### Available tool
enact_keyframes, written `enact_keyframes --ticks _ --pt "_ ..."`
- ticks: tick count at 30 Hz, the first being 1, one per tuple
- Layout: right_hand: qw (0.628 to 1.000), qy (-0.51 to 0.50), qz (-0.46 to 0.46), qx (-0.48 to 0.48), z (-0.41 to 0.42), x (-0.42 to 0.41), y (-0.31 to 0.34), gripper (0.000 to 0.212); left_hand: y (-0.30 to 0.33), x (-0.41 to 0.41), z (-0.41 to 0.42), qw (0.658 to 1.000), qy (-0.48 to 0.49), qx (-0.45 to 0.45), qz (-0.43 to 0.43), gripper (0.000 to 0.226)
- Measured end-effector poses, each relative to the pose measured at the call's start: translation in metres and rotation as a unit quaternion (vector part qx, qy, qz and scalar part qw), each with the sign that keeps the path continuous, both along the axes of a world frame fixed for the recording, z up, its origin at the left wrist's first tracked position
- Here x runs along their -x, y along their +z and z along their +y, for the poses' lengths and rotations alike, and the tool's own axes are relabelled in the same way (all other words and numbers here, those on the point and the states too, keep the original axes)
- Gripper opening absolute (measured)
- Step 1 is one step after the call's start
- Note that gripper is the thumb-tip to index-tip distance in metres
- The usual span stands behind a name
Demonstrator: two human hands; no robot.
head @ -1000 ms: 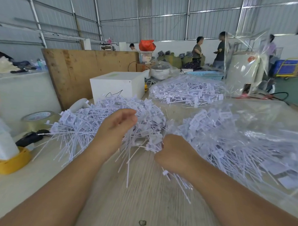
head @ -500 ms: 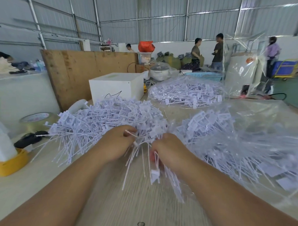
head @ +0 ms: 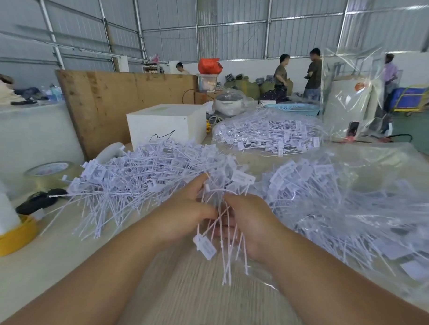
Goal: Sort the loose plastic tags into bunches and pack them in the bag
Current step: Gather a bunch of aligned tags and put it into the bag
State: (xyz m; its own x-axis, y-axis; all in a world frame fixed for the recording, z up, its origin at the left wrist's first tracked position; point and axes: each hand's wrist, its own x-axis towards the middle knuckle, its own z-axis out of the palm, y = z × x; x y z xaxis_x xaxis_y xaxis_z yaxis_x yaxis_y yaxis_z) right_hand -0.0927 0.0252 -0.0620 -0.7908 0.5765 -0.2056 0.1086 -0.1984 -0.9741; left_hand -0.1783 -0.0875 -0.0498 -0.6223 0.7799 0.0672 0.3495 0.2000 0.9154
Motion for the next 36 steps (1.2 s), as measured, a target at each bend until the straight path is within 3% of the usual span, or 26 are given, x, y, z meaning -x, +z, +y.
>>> enact_keyframes --ticks 3,10,15,17,20,24,26,28,30,32,34,36 --pt "0.999 -0.036 0.003 0.023 -0.002 0.003 -0.002 0.025 0.001 0.002 0.002 0.994 0.071 0.045 0.063 0.084" --pt "0.996 -0.052 0.007 0.069 -0.004 0.005 -0.001 0.033 -0.003 0.017 -0.001 0.987 0.155 0.041 0.024 0.073" --pt "0.992 -0.018 0.042 0.115 0.0 0.001 -0.002 0.039 0.003 0.001 -0.002 0.986 0.09 0.097 0.102 0.029" --pt "0.99 0.005 0.052 0.13 0.0 0.0 -0.002 0.04 0.003 -0.008 -0.002 0.983 0.047 0.101 0.148 0.021" --pt "0.984 0.051 0.054 0.161 -0.001 -0.003 0.002 0.041 0.003 -0.019 -0.003 0.957 -0.004 0.119 0.266 0.021" --pt "0.987 0.063 0.057 0.138 -0.001 -0.003 0.004 0.024 0.006 -0.03 -0.006 0.877 -0.042 0.15 0.454 0.037" --pt "0.987 0.06 0.047 0.138 -0.001 -0.004 0.005 0.019 0.006 -0.031 -0.005 0.857 -0.058 0.145 0.492 0.035" --pt "0.986 0.055 0.039 0.154 0.0 -0.004 0.005 0.019 0.009 -0.03 -0.006 0.873 -0.072 0.138 0.463 0.044" --pt "0.984 0.061 0.045 0.164 0.0 -0.003 0.006 0.021 0.012 -0.025 -0.01 0.936 -0.072 0.085 0.333 0.051" --pt "0.984 0.061 0.045 0.163 0.0 -0.002 0.004 0.026 0.013 -0.016 -0.013 0.973 -0.03 0.023 0.229 0.038" --pt "0.986 0.052 0.036 0.151 0.0 -0.001 0.003 0.027 0.01 -0.007 -0.012 0.974 0.021 0.009 0.226 0.021" --pt "0.987 0.054 0.031 0.148 0.001 -0.002 0.003 0.028 0.008 0.0 -0.008 0.971 0.061 0.012 0.229 0.023"
